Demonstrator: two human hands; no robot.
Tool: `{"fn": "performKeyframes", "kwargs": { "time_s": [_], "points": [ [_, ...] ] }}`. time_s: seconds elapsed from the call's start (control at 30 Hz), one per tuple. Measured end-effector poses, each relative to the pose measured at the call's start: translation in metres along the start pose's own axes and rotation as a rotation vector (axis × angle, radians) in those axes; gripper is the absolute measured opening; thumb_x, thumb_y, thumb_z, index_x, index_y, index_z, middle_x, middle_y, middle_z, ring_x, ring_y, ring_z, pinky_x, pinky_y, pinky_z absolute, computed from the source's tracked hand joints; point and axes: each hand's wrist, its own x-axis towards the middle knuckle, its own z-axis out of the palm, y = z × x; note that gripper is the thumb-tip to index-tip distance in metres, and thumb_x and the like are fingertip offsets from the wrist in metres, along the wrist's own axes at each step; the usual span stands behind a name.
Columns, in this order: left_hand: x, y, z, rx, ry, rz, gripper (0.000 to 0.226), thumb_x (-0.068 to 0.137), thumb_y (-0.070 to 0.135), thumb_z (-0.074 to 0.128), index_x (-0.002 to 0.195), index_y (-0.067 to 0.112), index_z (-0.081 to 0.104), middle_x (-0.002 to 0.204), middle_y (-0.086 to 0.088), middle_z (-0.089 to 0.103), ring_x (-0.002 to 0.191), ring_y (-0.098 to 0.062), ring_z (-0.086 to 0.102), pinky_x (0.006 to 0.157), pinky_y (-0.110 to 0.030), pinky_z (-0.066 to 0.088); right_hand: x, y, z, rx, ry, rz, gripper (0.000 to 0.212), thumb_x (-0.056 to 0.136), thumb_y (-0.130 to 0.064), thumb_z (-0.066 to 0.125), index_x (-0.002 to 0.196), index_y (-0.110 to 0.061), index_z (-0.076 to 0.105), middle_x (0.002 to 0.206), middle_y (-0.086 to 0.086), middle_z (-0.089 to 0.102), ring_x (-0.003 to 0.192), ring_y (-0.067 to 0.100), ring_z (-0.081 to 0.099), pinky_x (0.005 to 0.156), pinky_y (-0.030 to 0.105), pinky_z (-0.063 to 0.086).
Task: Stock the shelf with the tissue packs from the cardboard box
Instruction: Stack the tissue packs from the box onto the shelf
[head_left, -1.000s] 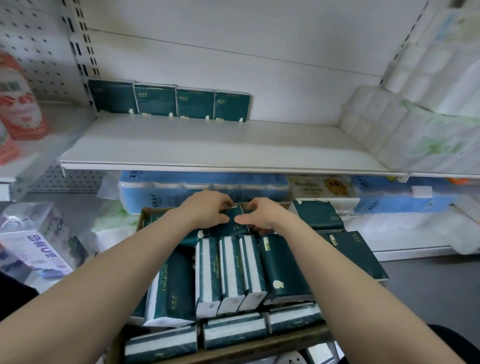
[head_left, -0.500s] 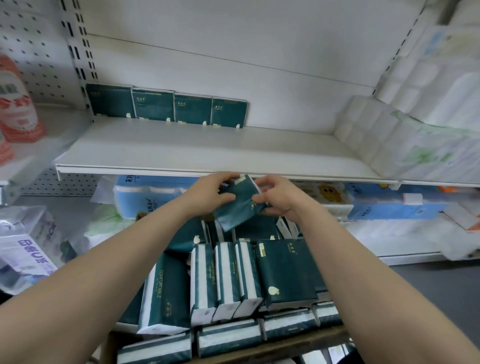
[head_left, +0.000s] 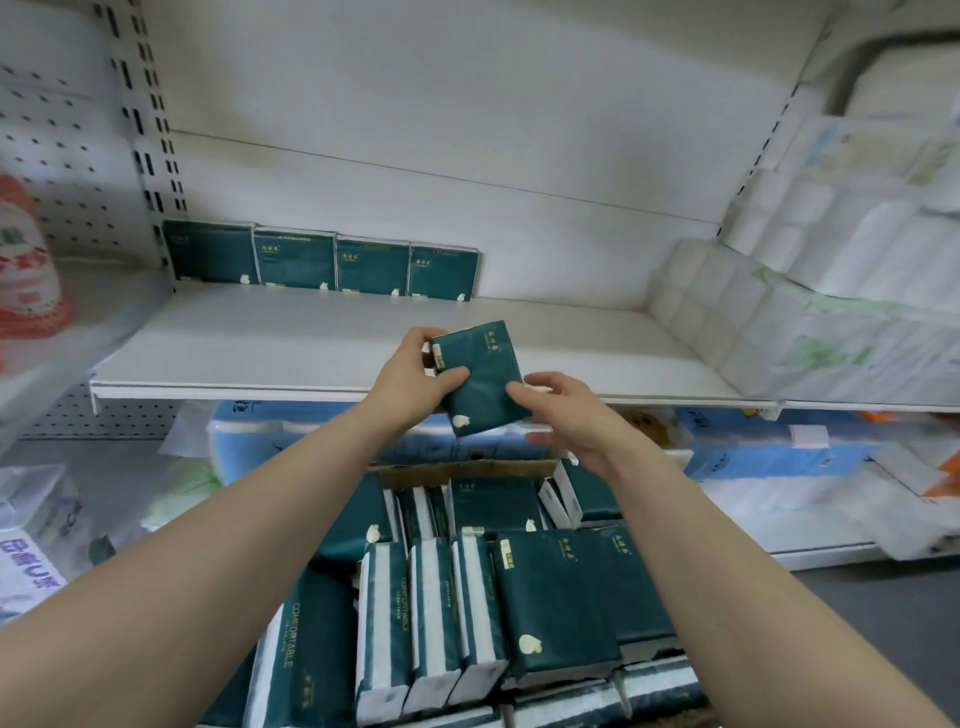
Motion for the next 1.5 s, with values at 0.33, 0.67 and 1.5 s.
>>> {"fn": "performKeyframes", "kwargs": {
  "time_s": [0.33, 0.67, 1.5],
  "points": [
    [0.045, -0.01, 0.014, 0.183, 0.128, 0.027, 0.033, 0.091, 0.019, 0.063, 0.122, 0.016, 0.05, 0.12, 0.001, 0.055, 0.109, -0.018, 0.055, 0.093, -0.034, 0.047, 0.039, -0.006, -0.01, 0.17, 0.192, -0.05, 0.042, 0.088, -0.009, 0.072, 0.122, -0.01, 0.048, 0.102, 0.012, 0.069, 0.08, 0.02, 0.069, 0.078, 0.031, 0.059],
    [0.111, -0.014, 0.033, 0.409, 0.124, 0.145, 0.044, 0.092, 0.016, 0.061, 0.134, 0.014, 0.048, 0.12, -0.003, 0.062, 0.104, -0.015, 0.059, 0.087, -0.023, 0.04, 0.117, -0.009, -0.029, 0.167, 0.405, -0.174, 0.035, 0.088, -0.013, 0.072, 0.118, -0.014, 0.055, 0.105, 0.003, 0.067, 0.092, 0.019, 0.066, 0.09, 0.036, 0.056],
    [0.236, -0.053, 0.055, 0.695, 0.053, 0.162, 0.051, 0.091, 0.024, 0.06, 0.137, 0.009, 0.042, 0.132, -0.011, 0.051, 0.111, -0.027, 0.056, 0.096, -0.037, 0.046, 0.26, -0.005, -0.03, -0.027, 0.443, -0.348, 0.051, 0.095, -0.01, 0.06, 0.141, -0.016, 0.042, 0.12, -0.004, 0.059, 0.103, 0.011, 0.06, 0.089, 0.02, 0.044]
  ]
}}
